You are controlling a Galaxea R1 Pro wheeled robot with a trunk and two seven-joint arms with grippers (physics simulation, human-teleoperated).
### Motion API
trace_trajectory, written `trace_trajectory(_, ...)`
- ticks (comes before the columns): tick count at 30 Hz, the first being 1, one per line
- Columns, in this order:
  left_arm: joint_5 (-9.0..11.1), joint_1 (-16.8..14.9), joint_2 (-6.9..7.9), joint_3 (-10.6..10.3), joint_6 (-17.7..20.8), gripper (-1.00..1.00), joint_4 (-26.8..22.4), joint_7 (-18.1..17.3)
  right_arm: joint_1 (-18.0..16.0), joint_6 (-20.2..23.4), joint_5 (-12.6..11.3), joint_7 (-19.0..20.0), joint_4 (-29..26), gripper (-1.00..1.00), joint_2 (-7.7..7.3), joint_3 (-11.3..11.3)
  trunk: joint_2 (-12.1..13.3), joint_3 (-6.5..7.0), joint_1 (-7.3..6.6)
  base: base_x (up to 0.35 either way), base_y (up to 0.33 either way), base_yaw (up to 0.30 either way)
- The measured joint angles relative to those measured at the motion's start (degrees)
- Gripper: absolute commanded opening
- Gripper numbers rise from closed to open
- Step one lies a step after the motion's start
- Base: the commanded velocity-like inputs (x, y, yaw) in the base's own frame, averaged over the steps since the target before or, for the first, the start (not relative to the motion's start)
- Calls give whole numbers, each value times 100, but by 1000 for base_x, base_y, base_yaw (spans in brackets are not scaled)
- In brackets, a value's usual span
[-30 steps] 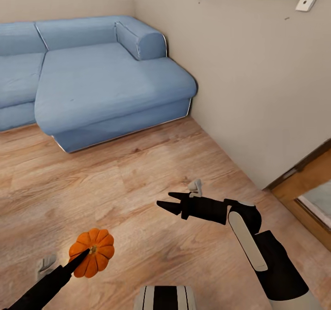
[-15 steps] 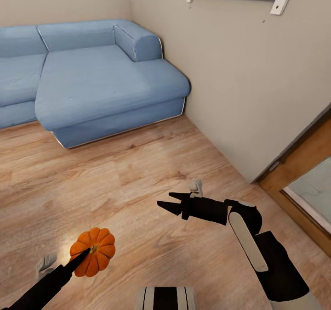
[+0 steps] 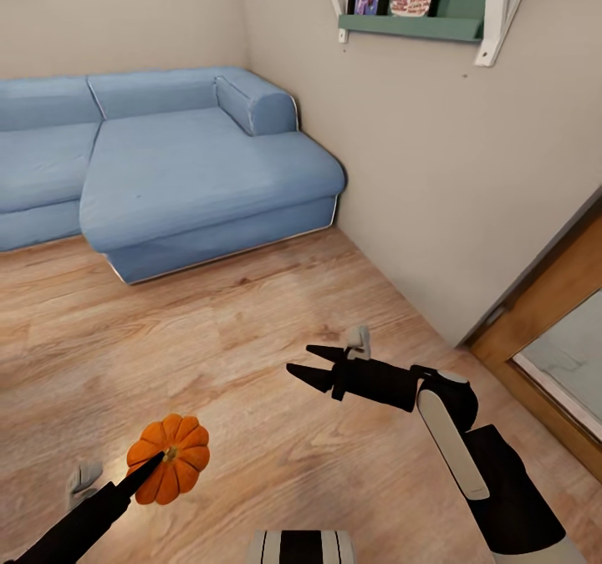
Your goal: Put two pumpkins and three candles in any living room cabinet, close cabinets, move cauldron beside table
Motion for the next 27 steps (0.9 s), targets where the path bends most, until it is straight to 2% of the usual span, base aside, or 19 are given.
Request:
trace_trajectory(4,34,0,-16,-5,10,-100,-32,-16,2,58,-2,-29,0,100,8,-27,5,89,-10,0,0,8)
trace_trajectory(7,9,0,-24,-75,3,-100,-17,46,-34,436,3,-94,0,100,45,-53,9,155,-18,0,0,2)
trace_trajectory(10,9,0,-21,-123,-5,-100,5,212,-63,640,6,-681,0,100,71,-118,13,222,-26,0,0,0)
trace_trajectory(12,1,0,-20,-143,-19,-100,14,354,-73,711,8,-1486,0,100,83,-151,16,266,-31,0,0,0)
trace_trajectory(16,-3,0,-19,-151,-27,-100,24,435,-73,663,-4,-1998,0,100,87,-152,21,354,-41,0,0,0)
trace_trajectory(21,-22,0,-18,-149,-46,-100,33,540,-41,614,-14,-2181,0,100,47,-150,28,465,-54,0,0,0)
trace_trajectory(23,-39,0,-22,-153,-66,-100,49,717,-17,444,-9,-2209,0,100,28,-129,31,509,-59,0,0,0)
trace_trajectory(25,-31,0,-26,-157,-88,-100,76,1000,0,18,-2,-2237,0,100,16,-113,33,554,-64,0,0,0)
trace_trajectory(27,19,0,-27,-158,-70,-100,77,1034,2,-36,-1,-2241,0,100,16,-110,36,598,-70,0,0,0)
